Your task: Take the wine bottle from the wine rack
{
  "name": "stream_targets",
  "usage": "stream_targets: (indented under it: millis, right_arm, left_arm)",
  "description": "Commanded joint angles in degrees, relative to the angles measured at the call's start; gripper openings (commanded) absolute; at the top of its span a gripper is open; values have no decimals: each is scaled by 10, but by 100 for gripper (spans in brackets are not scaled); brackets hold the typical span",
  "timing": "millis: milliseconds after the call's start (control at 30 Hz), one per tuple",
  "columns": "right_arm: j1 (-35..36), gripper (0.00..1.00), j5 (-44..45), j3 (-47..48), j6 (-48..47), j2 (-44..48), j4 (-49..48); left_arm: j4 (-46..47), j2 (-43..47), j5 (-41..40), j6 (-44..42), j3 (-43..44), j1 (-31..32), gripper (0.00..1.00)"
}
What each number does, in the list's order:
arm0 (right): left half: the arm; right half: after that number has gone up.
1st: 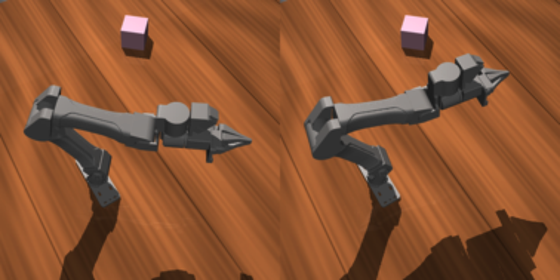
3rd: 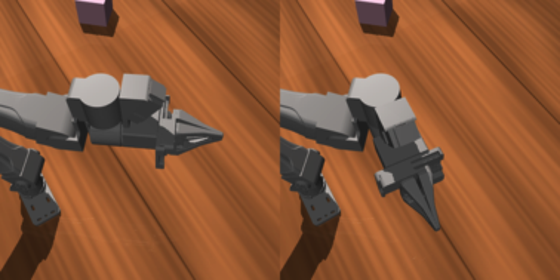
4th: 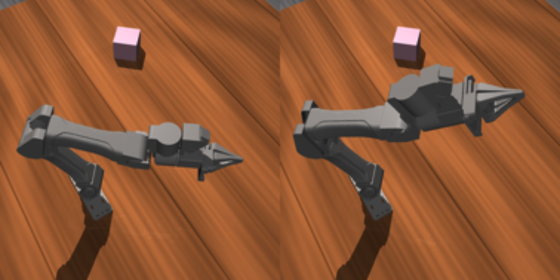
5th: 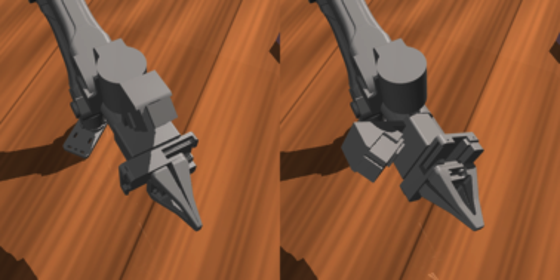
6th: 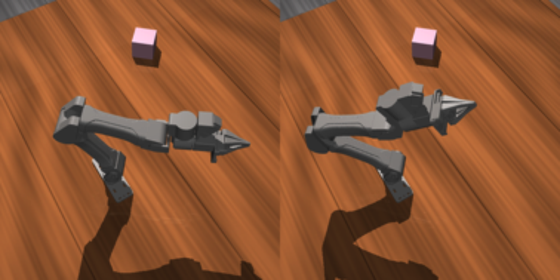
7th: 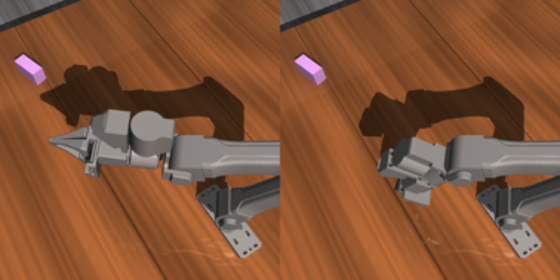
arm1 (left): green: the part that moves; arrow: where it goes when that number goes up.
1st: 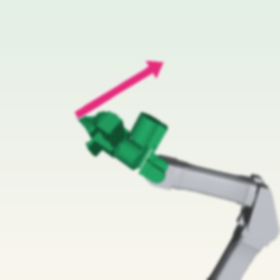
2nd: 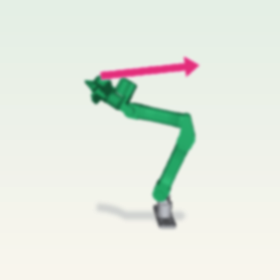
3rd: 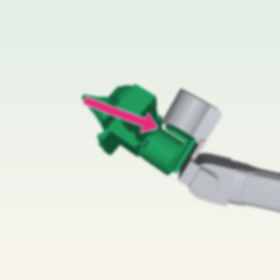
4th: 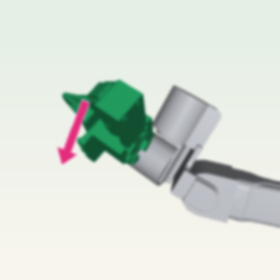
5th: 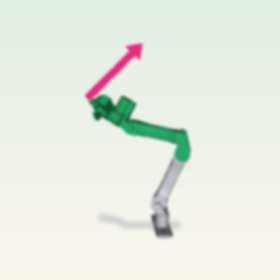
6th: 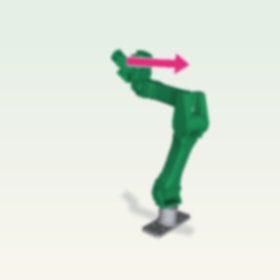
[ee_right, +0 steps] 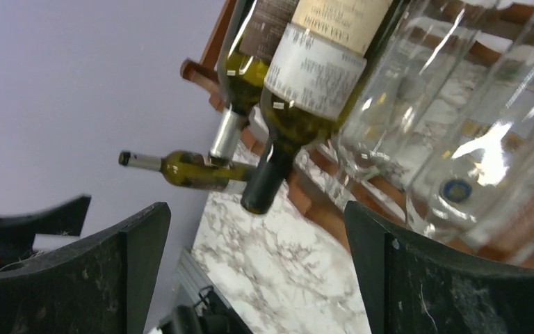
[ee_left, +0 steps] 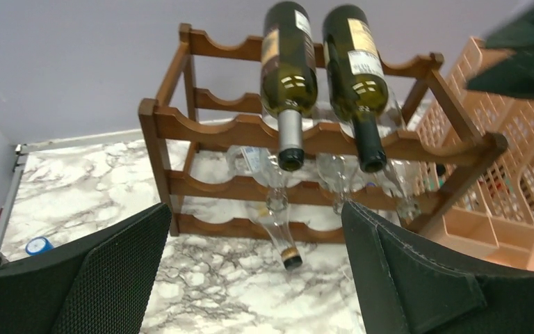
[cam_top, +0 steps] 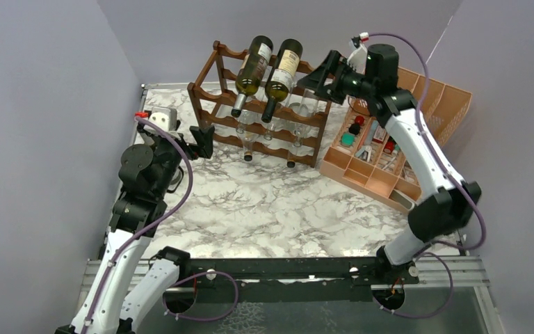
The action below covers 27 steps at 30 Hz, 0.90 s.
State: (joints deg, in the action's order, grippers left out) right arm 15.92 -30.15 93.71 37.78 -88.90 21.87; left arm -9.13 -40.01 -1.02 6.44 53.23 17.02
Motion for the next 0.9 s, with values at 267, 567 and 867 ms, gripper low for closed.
stream_targets:
  millis: [267, 567, 867]
  right_arm:
    - [41, 97, 110, 214, 110, -208, 31]
    - [45, 100, 170, 218, 132, -254, 5]
    - [52, 100, 141, 280, 149, -321, -8]
  left_arm:
    - [-71, 41, 146, 16, 22, 3, 99]
    - [-56, 47, 160, 29, 17, 6, 100]
    - [-50, 50, 162, 29, 12, 11, 99]
